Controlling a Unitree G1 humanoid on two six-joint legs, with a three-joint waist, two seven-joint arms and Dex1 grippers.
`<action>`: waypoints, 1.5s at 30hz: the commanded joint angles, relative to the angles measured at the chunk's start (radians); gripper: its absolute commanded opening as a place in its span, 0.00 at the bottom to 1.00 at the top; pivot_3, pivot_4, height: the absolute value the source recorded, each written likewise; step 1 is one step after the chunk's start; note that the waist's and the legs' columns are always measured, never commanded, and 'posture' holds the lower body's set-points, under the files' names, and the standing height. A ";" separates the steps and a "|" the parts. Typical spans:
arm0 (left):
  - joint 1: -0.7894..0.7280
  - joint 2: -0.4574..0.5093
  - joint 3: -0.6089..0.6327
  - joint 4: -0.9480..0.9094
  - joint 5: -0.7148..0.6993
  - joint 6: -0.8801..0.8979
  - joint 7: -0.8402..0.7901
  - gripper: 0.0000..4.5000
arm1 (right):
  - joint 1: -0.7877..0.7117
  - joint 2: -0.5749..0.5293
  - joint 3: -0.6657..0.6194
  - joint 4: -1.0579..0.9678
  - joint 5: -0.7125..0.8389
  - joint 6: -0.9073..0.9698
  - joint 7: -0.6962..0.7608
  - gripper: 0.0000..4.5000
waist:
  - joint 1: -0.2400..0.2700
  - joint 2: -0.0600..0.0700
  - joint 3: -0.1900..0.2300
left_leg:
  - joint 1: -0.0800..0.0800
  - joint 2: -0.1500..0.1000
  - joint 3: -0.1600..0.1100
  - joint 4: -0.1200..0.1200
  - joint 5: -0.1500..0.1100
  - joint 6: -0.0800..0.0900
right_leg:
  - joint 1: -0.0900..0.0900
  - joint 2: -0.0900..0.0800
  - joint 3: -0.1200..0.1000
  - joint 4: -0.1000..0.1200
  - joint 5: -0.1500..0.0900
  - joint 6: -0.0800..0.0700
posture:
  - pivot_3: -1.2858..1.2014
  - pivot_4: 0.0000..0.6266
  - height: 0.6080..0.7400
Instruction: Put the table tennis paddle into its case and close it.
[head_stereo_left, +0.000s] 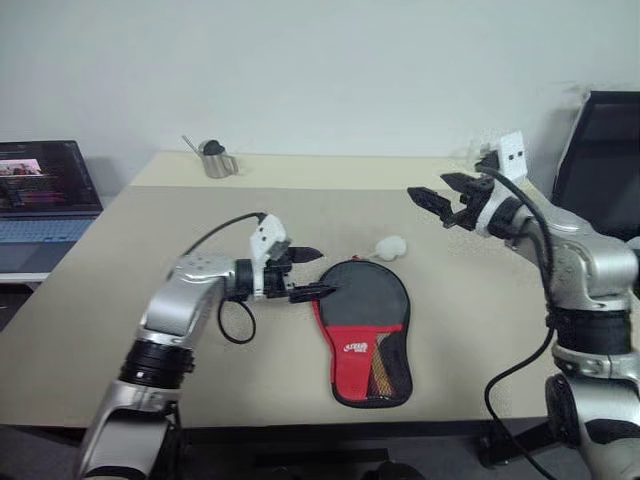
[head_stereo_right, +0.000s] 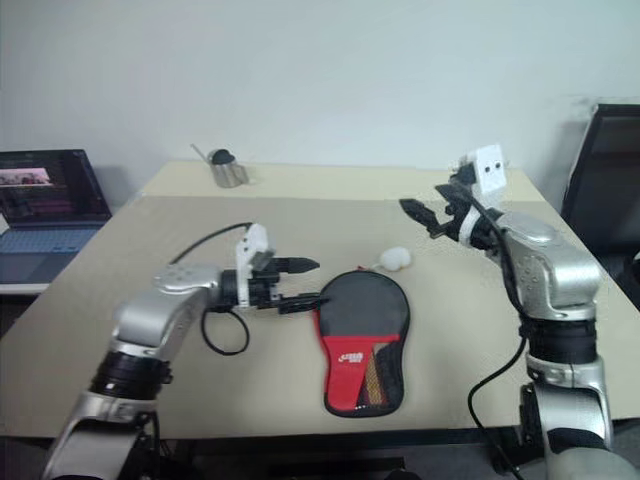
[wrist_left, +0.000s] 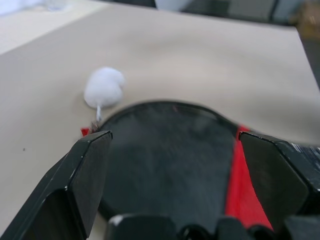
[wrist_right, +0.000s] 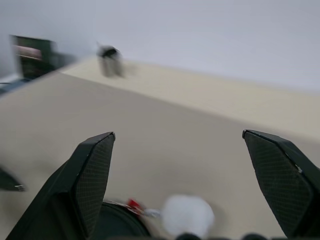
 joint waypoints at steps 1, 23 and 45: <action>-0.019 -0.059 -0.049 0.020 0.063 -0.059 0.075 0.98 | -0.092 0.054 0.009 0.196 -0.086 -0.061 -0.121 1.00 | 0.000 0.000 0.000 | 0.000 0.000 0.000 -0.001 0.000 0.000 | 0.000 0.000 0.001 0.000 0.000 0.000 | 0.52 0.24 1.00; 0.053 -0.268 -0.090 0.148 0.240 -0.236 0.342 0.98 | -0.313 0.318 -0.004 1.093 -0.260 -0.611 -0.291 1.00 | -0.005 0.001 0.000 | 0.001 0.000 0.001 -0.002 0.000 0.000 | 0.000 0.001 0.001 0.000 0.000 0.001 | 0.52 0.24 1.00; 0.076 -0.315 -0.077 0.229 0.203 -0.268 0.321 1.00 | -0.331 0.342 -0.033 1.154 -0.306 -0.680 -0.320 0.13 | -0.003 0.001 0.000 | 0.001 0.000 0.001 -0.002 0.000 0.000 | 0.000 0.001 0.001 0.000 0.000 0.001 | 0.52 0.24 1.00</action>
